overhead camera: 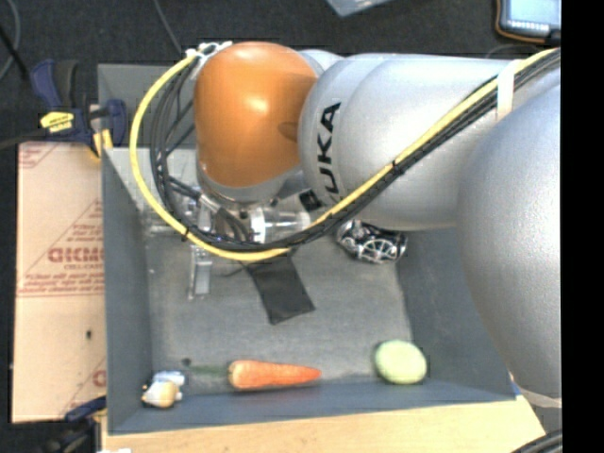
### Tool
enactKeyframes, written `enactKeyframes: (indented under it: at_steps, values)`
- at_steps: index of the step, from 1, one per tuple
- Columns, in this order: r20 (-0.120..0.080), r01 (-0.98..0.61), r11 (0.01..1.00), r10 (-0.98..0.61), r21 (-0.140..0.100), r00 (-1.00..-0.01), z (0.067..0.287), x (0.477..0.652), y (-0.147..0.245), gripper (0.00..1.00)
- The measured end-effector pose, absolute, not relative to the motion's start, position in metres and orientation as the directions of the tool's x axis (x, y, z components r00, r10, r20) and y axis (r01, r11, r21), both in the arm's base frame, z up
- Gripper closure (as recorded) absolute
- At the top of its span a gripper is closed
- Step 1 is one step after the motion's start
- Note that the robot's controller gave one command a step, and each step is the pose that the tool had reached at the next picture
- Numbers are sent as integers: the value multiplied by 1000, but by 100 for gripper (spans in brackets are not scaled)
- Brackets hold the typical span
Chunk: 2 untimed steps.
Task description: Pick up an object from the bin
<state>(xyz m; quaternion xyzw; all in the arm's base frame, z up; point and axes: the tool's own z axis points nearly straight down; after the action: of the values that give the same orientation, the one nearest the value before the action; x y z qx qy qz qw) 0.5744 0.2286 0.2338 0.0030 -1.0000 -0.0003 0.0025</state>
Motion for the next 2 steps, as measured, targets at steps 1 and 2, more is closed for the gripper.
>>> enactKeyframes:
  at_steps: [1, 2]
  values:
    - [-3, -2, 1000, -2, 2, -1000, 239, 576, 227, 0]
    - [-8, -49, 999, -49, 2, -999, 197, 547, 213, 0]
